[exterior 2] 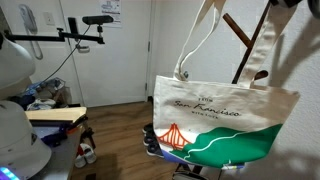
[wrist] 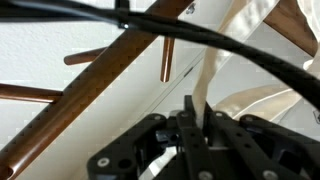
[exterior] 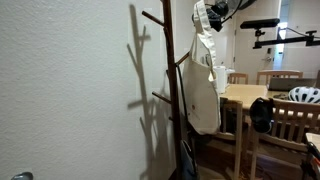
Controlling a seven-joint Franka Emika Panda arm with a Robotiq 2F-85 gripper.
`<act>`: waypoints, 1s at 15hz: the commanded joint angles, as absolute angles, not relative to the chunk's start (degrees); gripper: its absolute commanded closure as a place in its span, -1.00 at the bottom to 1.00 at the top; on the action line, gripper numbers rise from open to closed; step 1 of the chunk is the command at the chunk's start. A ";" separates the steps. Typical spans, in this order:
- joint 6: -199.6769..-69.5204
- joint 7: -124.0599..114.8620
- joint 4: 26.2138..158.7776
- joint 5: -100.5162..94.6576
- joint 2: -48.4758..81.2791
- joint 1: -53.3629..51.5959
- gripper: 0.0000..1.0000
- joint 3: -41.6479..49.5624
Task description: Take the bag and hang it on the right side of the stand
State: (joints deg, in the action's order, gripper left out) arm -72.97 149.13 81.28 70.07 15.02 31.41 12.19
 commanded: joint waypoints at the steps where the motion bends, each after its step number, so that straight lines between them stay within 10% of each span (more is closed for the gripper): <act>1: -75.22 149.13 85.98 74.39 11.99 30.27 0.93 15.16; 15: -79.44 149.12 75.14 75.52 17.12 28.67 0.94 17.29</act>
